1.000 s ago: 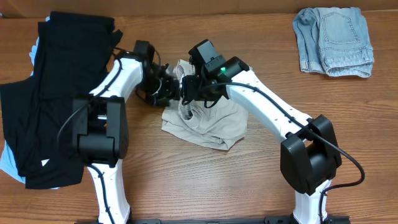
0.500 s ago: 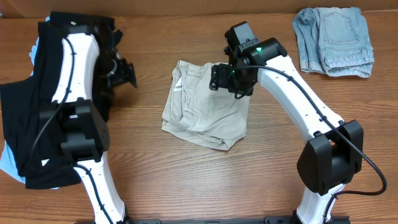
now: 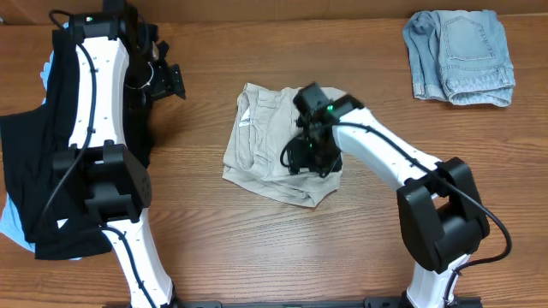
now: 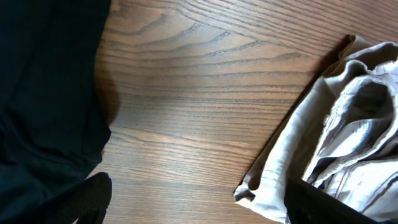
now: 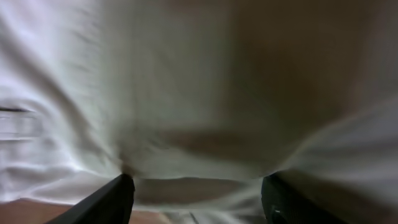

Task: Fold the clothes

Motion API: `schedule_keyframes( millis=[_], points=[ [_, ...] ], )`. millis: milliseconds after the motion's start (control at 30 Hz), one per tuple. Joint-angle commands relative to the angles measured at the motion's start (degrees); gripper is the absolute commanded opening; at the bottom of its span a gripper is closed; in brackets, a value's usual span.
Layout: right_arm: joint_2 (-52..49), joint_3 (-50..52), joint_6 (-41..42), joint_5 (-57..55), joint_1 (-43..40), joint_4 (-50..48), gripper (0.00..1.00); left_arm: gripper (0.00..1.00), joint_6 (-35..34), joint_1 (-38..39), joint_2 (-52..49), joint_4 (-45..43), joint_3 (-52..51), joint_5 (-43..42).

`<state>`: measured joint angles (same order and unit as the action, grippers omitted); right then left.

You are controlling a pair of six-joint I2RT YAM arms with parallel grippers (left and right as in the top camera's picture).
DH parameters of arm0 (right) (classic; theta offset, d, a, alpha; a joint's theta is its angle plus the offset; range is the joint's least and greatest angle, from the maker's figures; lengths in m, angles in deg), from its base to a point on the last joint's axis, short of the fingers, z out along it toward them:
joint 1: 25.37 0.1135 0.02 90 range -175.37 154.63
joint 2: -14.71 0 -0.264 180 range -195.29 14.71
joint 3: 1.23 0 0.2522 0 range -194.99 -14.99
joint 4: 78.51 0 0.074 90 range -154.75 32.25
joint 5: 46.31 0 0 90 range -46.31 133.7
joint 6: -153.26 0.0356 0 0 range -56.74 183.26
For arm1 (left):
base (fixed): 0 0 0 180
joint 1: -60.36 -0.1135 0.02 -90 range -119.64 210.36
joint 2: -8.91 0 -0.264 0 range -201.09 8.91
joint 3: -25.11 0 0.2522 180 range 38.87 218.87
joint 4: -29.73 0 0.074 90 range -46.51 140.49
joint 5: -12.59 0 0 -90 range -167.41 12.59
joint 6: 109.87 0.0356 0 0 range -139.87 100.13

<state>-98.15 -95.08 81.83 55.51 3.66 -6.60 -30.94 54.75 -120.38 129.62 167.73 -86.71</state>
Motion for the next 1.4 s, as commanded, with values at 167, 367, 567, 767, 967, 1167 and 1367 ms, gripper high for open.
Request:
schedule_keyframes(
  millis=[167,367,567,767,967,1167,1367],
  points=[
    [1.62,3.58,-0.57,-8.98,-7.04,-0.28,0.74,0.92,-0.55,0.48,0.20,-0.81,0.83,0.74],
    [1.62,3.58,-0.59,-9.79,-14.84,-9.16,0.74,0.93,-0.57,0.48,0.20,-1.77,0.83,0.70],
    [1.64,3.06,-0.31,-1.51,-19.89,-21.11,0.72,0.95,-0.83,0.63,0.20,-2.82,0.83,-0.90],
    [4.46,-1.51,2.34,10.27,-19.71,-15.47,0.68,0.95,-0.96,0.98,0.20,-2.69,0.83,-1.03],
    [8.41,-3.28,5.05,15.28,-16.44,-5.64,0.75,0.97,-0.94,1.14,0.20,-2.73,0.83,-1.03],
    [7.93,-1.84,3.74,10.05,-9.64,-4.31,0.80,0.97,-0.94,1.14,0.20,-2.71,0.83,-0.83],
    [3.91,-1.27,3.43,-3.34,-4.07,-5.99,0.83,0.97,-0.94,1.25,0.20,-2.78,0.83,-0.83]
  ],
)
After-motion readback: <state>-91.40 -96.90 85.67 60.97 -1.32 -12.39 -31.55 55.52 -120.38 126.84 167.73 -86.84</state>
